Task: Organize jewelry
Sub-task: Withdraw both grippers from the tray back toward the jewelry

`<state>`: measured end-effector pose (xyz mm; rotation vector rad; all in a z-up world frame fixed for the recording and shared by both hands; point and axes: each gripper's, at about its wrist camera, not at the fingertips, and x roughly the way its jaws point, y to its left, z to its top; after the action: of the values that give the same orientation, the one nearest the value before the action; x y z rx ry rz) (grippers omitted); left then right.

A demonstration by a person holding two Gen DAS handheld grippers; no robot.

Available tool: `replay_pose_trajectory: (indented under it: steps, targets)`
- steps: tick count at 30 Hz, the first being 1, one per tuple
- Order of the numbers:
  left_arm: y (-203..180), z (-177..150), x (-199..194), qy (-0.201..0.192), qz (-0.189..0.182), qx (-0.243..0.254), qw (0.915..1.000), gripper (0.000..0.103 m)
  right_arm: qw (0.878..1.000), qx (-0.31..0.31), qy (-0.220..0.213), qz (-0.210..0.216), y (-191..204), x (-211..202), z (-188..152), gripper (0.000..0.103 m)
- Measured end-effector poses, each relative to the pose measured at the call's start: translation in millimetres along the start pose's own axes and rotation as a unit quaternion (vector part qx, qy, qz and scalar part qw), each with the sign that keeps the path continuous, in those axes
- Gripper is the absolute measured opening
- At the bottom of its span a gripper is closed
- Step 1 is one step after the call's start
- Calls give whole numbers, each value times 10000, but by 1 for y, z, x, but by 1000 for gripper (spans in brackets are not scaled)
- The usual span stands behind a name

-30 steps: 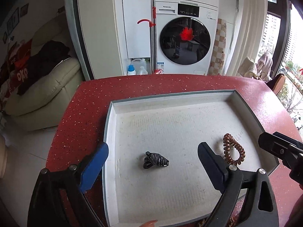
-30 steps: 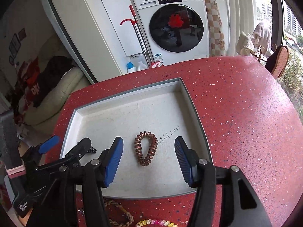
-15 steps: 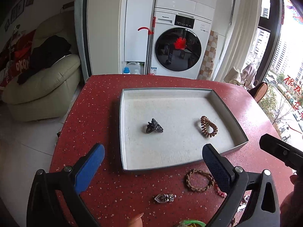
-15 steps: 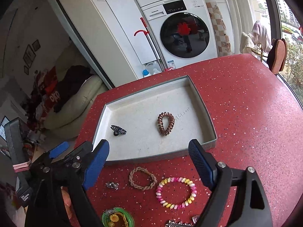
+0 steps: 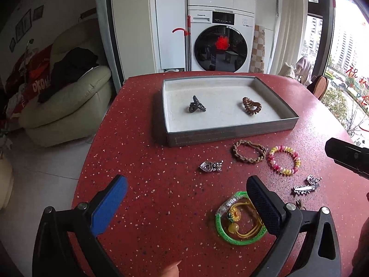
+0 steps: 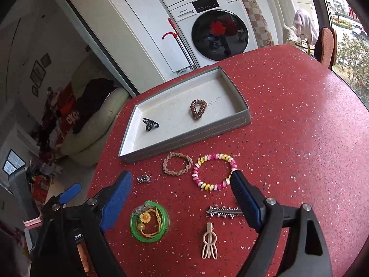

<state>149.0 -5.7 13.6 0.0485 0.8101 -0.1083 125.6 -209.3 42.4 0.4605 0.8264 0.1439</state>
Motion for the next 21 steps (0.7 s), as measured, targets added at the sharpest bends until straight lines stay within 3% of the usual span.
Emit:
replay_pose_trajectory:
  steps: [12, 21]
  targets:
    - [8, -50, 7, 576, -78, -239, 9980, 103, 9972, 171, 432, -594, -33, -8, -54, 89]
    - [4, -57, 21, 799, -88, -208, 9965, 103, 9923, -79, 659, -1047, -38, -2, -75, 89]
